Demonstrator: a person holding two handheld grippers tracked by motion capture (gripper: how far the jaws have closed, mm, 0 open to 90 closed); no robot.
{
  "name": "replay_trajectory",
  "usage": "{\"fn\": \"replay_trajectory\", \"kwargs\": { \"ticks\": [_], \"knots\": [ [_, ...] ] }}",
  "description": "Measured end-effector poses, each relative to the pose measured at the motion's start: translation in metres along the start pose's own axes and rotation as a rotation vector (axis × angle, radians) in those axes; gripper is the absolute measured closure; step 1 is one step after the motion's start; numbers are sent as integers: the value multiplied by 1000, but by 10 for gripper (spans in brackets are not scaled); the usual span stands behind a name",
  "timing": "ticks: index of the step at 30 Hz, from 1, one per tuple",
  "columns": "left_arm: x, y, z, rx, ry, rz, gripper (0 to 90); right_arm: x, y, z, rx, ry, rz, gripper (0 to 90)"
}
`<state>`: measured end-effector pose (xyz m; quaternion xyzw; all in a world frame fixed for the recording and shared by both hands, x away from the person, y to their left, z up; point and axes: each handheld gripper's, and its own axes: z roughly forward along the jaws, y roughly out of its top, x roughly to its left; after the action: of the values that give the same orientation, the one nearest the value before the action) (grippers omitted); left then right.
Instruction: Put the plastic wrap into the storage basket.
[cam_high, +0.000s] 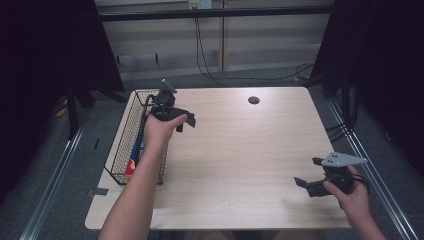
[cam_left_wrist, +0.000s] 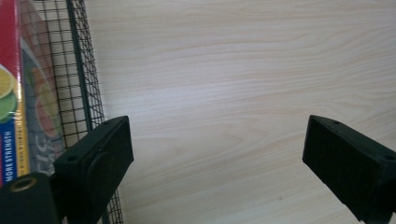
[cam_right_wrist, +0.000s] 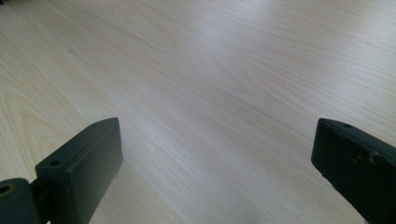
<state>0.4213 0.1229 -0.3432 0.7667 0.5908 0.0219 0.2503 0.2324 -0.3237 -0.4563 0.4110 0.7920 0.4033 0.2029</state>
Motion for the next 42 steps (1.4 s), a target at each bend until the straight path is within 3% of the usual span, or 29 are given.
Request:
{"fn": "replay_trajectory", "kwargs": {
  "ticks": [19, 25, 30, 31, 41, 42],
  "knots": [
    [-24, -15, 22, 6, -66, 75, 83, 0, 0, 0, 2, 0, 0, 19],
    [-27, -21, 30, 23, -73, 106, 83, 0, 0, 0, 2, 2, -1, 19],
    [-31, -28, 38, 22, -79, 103, 83, 0, 0, 0, 6, 2, -1, 19],
    [-31, -29, 39, 32, -78, 126, 84, 0, -1, 0, 5, -1, -3, 19],
    [-41, -40, 51, 29, -104, 133, 84, 0, -1, 0, 5, 0, -2, 19],
    [-41, -40, 51, 35, -101, 149, 84, 0, -1, -1, 6, 0, -1, 19]
  ]
}}
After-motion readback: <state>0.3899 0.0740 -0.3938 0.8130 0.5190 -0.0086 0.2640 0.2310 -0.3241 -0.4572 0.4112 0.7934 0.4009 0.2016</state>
